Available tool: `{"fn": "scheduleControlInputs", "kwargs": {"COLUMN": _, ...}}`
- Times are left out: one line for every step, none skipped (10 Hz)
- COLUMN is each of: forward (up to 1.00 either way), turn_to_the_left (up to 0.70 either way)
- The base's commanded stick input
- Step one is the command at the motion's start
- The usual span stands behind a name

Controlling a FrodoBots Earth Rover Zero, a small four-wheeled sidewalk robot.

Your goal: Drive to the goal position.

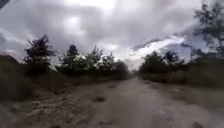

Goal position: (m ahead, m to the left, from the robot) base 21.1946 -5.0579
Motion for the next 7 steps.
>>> {"fn": "scheduleControlInputs", "kwargs": {"forward": 0.45, "turn_to_the_left": 0.00}}
{"fn": "scheduleControlInputs", "kwargs": {"forward": 0.45, "turn_to_the_left": 0.00}}
{"fn": "scheduleControlInputs", "kwargs": {"forward": 0.45, "turn_to_the_left": 0.00}}
{"fn": "scheduleControlInputs", "kwargs": {"forward": 0.45, "turn_to_the_left": 0.00}}
{"fn": "scheduleControlInputs", "kwargs": {"forward": 0.45, "turn_to_the_left": 0.00}}
{"fn": "scheduleControlInputs", "kwargs": {"forward": 0.45, "turn_to_the_left": 0.00}}
{"fn": "scheduleControlInputs", "kwargs": {"forward": 0.45, "turn_to_the_left": 0.00}}
